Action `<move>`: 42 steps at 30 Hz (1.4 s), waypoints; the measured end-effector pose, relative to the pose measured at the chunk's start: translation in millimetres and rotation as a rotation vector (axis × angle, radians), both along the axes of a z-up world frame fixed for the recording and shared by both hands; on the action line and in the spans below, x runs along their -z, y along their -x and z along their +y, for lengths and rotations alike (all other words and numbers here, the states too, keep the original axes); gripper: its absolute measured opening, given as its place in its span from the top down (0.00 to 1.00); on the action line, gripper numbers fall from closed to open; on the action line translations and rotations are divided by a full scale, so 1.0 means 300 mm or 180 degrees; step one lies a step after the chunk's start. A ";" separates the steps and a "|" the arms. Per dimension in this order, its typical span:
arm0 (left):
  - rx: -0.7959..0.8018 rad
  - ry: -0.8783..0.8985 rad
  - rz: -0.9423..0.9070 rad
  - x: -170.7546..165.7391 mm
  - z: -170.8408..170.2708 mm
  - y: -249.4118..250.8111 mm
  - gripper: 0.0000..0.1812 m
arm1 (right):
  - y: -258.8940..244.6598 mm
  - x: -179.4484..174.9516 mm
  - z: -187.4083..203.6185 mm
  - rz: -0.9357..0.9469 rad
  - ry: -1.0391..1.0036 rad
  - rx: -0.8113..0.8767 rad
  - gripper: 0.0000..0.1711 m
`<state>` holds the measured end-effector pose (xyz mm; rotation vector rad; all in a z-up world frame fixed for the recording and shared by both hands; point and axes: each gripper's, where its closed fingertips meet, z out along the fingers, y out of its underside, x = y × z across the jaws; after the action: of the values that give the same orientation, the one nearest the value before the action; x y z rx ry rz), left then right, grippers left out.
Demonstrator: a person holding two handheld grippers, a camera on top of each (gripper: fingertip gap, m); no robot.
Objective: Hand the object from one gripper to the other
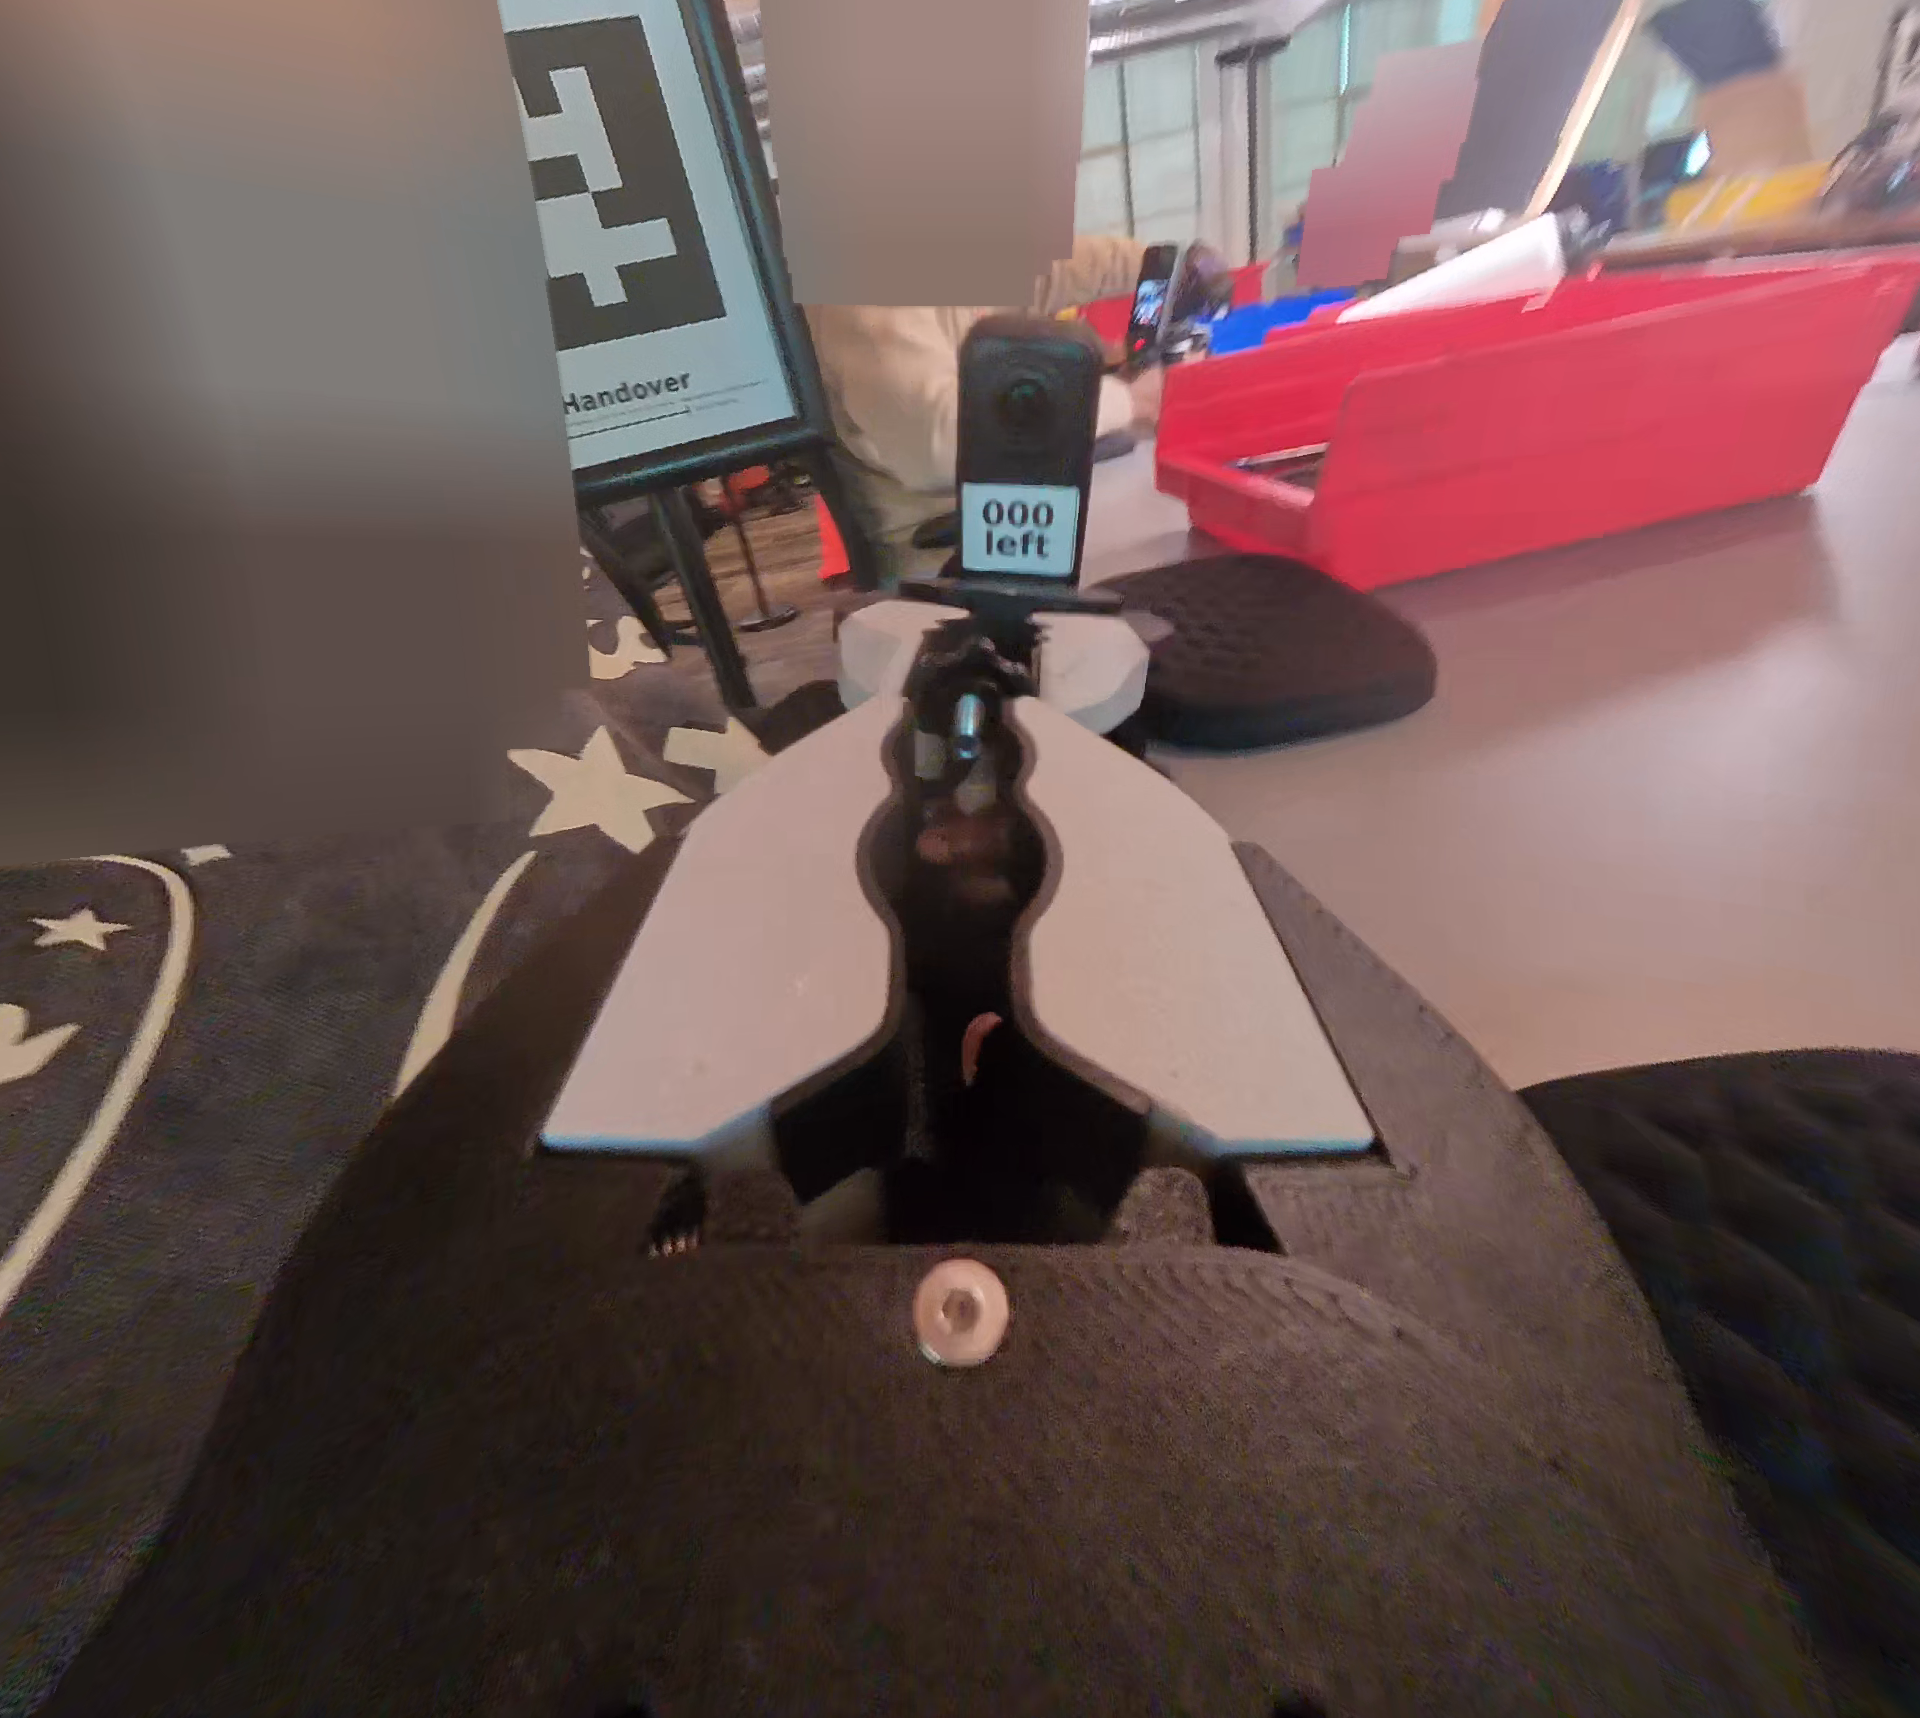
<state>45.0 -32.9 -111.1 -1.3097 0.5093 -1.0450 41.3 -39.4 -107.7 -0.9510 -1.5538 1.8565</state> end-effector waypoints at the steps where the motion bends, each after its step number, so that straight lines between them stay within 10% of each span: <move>1: 0.0042 0.0090 -0.0064 0.003 0.003 0.005 0.88 | 0.001 -0.008 0.007 0.0126 -0.0089 0.0102 0.87; 9: 0.0252 0.0303 -0.0211 0.011 -0.002 -0.002 0.87 | -0.005 0.011 -0.003 0.1062 -0.1815 0.0727 0.89; 22: 0.0376 0.0359 -0.0192 0.017 -0.011 -0.017 0.87 | -0.001 0.023 -0.007 0.1112 -0.2022 0.0751 0.97; 35: -0.0382 -0.0572 0.0407 -0.010 -0.004 -0.003 0.78 | 0.000 -0.002 0.022 -0.0126 0.0152 -0.0027 0.96; 42: -0.0398 -0.0500 0.0478 0.002 0.005 -0.009 0.87 | 0.000 0.008 0.006 -0.0247 0.0260 -0.0151 0.96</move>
<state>47.8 -31.3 -111.7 -1.2686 0.6024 -0.7915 41.4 -37.7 -110.2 -1.0425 -1.5689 1.9502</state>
